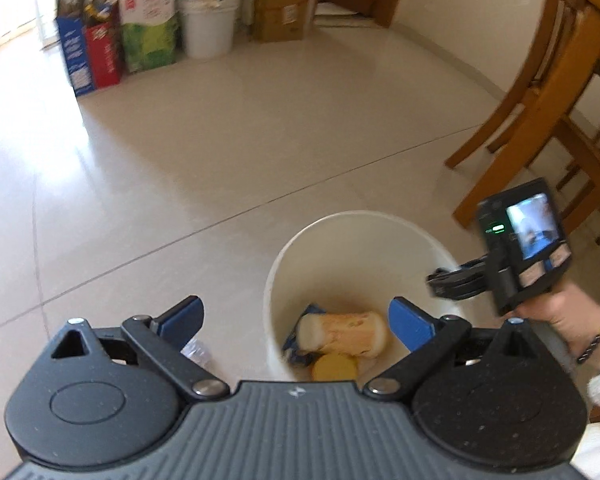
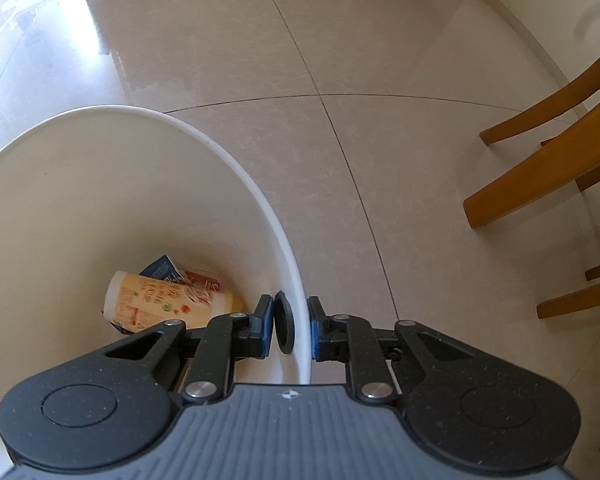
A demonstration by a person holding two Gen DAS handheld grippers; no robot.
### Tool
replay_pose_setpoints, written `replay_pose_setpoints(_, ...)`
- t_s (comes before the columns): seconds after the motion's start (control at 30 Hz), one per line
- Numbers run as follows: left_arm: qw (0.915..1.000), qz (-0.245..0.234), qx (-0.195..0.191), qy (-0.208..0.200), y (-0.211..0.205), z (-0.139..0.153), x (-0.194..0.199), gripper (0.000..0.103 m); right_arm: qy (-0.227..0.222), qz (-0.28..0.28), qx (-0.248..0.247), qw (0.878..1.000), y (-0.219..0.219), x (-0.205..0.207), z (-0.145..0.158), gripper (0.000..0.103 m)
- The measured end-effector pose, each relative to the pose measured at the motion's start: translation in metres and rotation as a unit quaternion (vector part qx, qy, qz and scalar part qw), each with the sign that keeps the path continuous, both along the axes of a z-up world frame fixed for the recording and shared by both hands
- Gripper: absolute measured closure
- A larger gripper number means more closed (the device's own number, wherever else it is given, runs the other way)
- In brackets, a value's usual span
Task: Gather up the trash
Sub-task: 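Carry the milk-tea cup over the bin and release it from the left gripper, then move the left gripper back to the pile and grasp the clear plastic bag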
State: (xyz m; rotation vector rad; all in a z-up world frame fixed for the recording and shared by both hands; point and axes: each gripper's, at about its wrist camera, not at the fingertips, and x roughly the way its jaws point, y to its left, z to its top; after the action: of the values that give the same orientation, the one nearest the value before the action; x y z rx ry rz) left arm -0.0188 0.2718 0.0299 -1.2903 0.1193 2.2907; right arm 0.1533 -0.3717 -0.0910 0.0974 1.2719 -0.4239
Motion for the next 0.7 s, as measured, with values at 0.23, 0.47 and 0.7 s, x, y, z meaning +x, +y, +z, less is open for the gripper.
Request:
replay_pose_setpoints(0.23,0.9979,0.063,-0.011,0.011,-0.045,-0.038,0.006,0.005,-0.001,0.006,-0.003,1.0,0.0,-0.002,-0.001,0.083)
replay_pose_setpoints(0.47,0.993,0.116,-0.016,-0.016,-0.078,-0.095,0.013,0.005,-0.006,0.021,-0.004,1.0,0.001,-0.004,0.001,0.083)
replay_pose_setpoints(0.7,0.9829,0.176,-0.023,-0.049,-0.104,-0.154,0.022,0.005,-0.001,0.017,-0.007,1.0,0.003,-0.001,0.002,0.083)
